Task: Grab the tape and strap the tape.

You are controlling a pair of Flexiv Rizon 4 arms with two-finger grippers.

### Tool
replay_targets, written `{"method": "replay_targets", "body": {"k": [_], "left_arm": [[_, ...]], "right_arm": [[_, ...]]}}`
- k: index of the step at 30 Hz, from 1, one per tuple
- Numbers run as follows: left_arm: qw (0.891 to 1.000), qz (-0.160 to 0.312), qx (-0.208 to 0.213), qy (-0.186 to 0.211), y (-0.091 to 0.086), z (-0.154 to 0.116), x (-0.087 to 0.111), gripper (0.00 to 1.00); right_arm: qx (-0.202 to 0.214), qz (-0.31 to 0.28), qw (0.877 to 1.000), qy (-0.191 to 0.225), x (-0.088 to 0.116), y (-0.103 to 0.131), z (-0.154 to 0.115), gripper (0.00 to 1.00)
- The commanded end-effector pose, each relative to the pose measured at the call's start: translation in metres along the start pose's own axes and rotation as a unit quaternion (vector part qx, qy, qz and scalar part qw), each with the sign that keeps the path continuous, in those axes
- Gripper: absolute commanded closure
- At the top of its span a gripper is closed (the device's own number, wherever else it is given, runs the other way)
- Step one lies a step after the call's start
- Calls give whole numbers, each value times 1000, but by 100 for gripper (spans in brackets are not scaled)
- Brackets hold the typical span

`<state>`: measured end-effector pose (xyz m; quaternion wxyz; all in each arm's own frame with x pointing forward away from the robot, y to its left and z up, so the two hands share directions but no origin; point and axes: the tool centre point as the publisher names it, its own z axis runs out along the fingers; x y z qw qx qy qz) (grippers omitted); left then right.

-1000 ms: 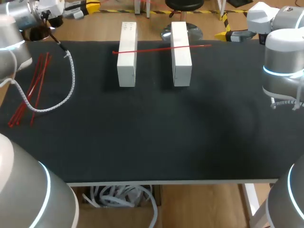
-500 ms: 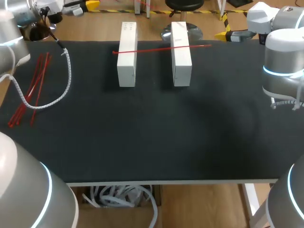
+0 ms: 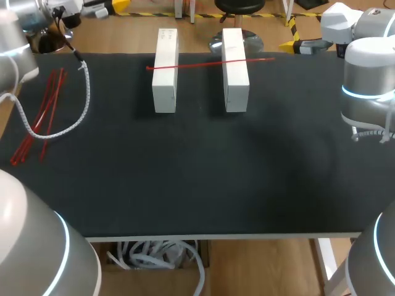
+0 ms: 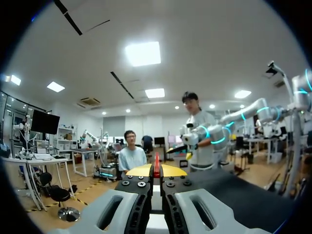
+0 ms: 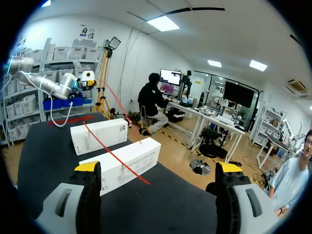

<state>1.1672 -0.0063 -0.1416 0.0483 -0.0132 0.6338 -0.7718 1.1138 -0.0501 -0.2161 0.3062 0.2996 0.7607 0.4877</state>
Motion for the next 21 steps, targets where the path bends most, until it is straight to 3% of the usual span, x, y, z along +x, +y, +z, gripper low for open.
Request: {"method": "replay_targets", "body": {"k": [1,7,12,13,14,16,17,18,19,20,21], "left_arm": [[1000,1,-4,-14,-3,2,8,100],[1000,1,-4,-14,-3,2,8,100],[1000,1,-4,-14,-3,2,8,100],[1000,1,-4,-14,-3,2,8,100],[1000,1,-4,-14,-3,2,8,100],[1000,1,-4,-14,-3,2,8,100],[1000,1,-4,-14,-3,2,8,100],[1000,1,-4,-14,-3,2,8,100],[1000,1,-4,-14,-3,2,8,100],[1000,1,-4,-14,-3,2,8,100],[1000,1,-4,-14,-3,2,8,100]], "right_arm": [[0,0,1000,0,0,0,0,0],[0,0,1000,0,0,0,0,0],[-29,-90,994,-54,17,40,-3,0],[2,-135,987,-85,21,46,-2,0],[-3,-160,981,-108,24,52,1,0],[63,-231,957,-165,25,57,5,0],[53,-236,950,-197,26,60,5,0],[87,-267,933,-225,25,59,9,0],[107,-290,925,-222,26,57,14,0],[152,-296,908,-255,22,51,20,0],[172,-309,899,-260,21,46,25,0]]}}
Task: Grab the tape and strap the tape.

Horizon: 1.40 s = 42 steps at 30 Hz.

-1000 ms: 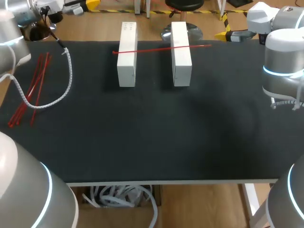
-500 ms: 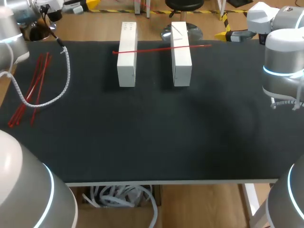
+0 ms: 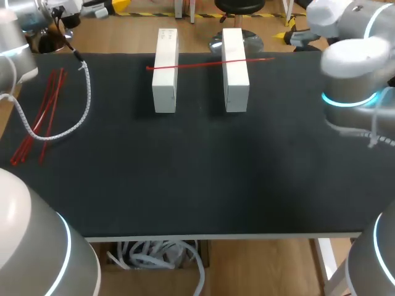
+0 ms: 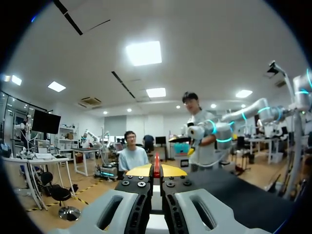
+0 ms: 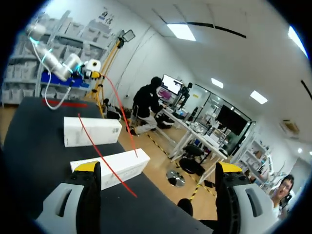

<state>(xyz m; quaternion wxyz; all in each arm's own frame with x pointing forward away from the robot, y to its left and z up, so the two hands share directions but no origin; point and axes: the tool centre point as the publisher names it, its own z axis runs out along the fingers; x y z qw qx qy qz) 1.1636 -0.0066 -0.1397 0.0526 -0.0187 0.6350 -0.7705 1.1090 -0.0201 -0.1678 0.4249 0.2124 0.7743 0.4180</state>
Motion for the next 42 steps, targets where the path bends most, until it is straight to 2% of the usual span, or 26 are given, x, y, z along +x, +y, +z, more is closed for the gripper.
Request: {"method": "replay_targets", "body": {"k": [1,2,3,4,7,9,10,11,13,25,28,34,38,42], "left_arm": [[1000,2,-2,-7,-1,2,5,100],[1000,2,-2,-7,-1,2,5,100],[1000,2,-2,-7,-1,2,5,100],[1000,2,-2,-7,-1,2,5,100],[1000,2,-2,-7,-1,2,5,100],[1000,2,-2,-7,-1,2,5,100],[1000,2,-2,-7,-1,2,5,100],[1000,2,-2,-7,-1,2,5,100],[1000,2,-2,-7,-1,2,5,100],[1000,2,-2,-7,-1,2,5,100],[1000,2,-2,-7,-1,2,5,100],[1000,2,-2,-7,-1,2,5,100],[1000,2,-2,-7,-1,2,5,100],[1000,2,-2,-7,-1,2,5,100]], "right_arm": [[209,-183,942,-190,8,-12,31,0],[224,-193,935,-196,8,-16,34,0],[241,-220,923,-204,9,-20,39,0],[242,-205,924,-213,10,-22,40,0],[246,-226,919,-210,16,-17,45,0],[239,-222,922,-206,15,-12,46,0],[221,-216,932,-188,16,-7,46,0],[214,-218,935,-179,18,-2,45,0],[188,-201,954,-116,22,5,43,0],[188,-201,954,-116,22,5,43,0],[159,-232,949,-142,22,15,52,0],[165,-250,940,-166,6,14,72,0],[165,-250,941,-158,2,8,79,0],[141,-257,948,-120,8,9,84,0]]}}
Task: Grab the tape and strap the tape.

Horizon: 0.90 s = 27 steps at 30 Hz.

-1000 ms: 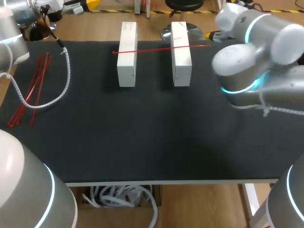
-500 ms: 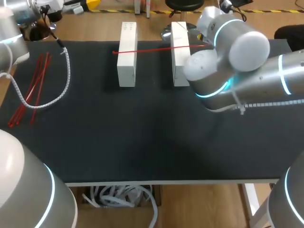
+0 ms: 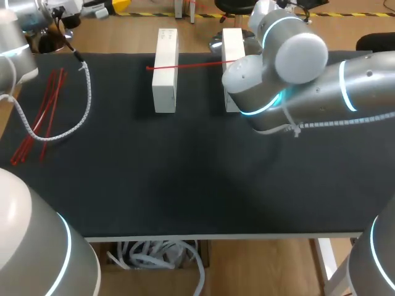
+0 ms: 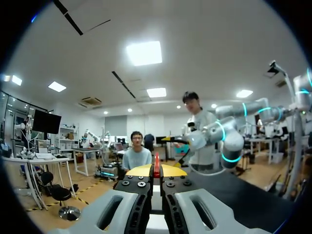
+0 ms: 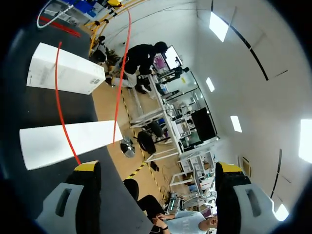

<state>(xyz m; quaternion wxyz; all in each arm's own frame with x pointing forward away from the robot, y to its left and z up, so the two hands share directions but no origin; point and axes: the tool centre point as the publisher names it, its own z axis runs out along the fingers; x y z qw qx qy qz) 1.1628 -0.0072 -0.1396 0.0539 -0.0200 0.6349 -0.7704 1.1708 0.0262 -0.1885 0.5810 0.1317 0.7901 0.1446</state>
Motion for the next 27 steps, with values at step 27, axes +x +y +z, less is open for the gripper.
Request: {"method": "replay_targets", "body": {"k": [27], "left_arm": [[1000,1,-2,-5,-1,1,4,100]], "right_arm": [[-59,-59,996,40,45,30,50,0]]}}
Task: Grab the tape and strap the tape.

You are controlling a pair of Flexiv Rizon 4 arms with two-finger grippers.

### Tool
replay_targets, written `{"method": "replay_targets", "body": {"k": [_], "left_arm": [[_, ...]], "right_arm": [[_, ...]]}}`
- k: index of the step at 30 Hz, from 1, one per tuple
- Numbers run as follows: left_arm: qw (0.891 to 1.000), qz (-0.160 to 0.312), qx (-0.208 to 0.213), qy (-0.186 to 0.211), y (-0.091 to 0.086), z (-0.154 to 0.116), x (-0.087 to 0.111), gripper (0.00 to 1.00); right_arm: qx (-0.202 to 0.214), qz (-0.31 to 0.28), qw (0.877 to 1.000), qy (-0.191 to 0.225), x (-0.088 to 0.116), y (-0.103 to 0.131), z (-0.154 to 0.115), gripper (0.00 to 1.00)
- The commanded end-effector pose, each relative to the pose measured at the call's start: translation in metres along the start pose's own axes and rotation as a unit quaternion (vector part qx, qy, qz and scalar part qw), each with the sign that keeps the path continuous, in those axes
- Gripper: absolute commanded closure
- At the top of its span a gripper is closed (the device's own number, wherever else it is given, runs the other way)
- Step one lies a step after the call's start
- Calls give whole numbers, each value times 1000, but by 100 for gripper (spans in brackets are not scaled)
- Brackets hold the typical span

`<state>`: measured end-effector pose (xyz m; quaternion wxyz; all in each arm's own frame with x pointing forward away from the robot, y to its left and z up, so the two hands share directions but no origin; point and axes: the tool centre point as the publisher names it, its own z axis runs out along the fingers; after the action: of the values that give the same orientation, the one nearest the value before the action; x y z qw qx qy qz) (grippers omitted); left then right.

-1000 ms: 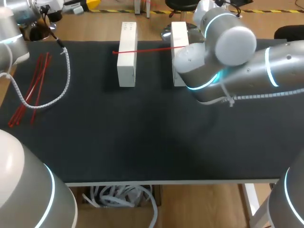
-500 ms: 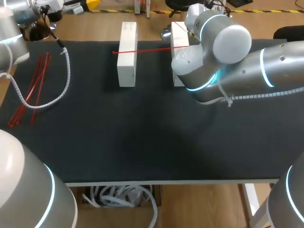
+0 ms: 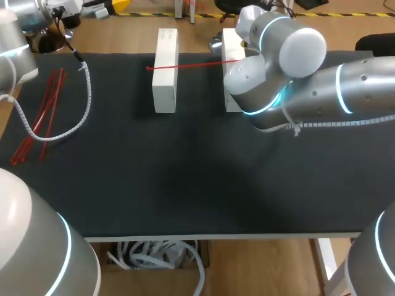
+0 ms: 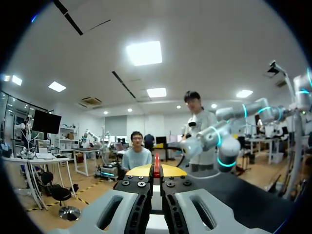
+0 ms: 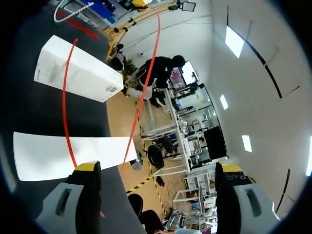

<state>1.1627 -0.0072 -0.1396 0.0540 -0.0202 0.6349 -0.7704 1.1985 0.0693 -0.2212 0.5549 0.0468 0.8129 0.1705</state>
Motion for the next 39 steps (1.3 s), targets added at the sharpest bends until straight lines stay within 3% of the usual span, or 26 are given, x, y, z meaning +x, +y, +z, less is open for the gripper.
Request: {"method": "replay_targets", "body": {"k": [1,12,32,33,34,35,39], "left_arm": [[1000,1,-2,-5,-1,1,4,100],[1000,1,-2,-5,-1,1,4,100],[1000,1,-2,-5,-1,1,4,100],[1000,1,-2,-5,-1,1,4,100],[1000,1,-2,-5,-1,1,4,100],[1000,1,-2,-5,-1,1,4,100],[1000,1,-2,-5,-1,1,4,100]], "right_arm": [[5,-8,1000,-10,7,1,14,0],[-17,-8,1000,-14,12,13,32,0],[-4,-9,999,-45,6,31,47,0],[-5,-10,999,-46,6,31,46,64],[-4,-9,999,-48,6,31,46,90],[-4,-9,999,-49,6,31,45,100],[0,-7,999,-48,8,31,43,100]]}}
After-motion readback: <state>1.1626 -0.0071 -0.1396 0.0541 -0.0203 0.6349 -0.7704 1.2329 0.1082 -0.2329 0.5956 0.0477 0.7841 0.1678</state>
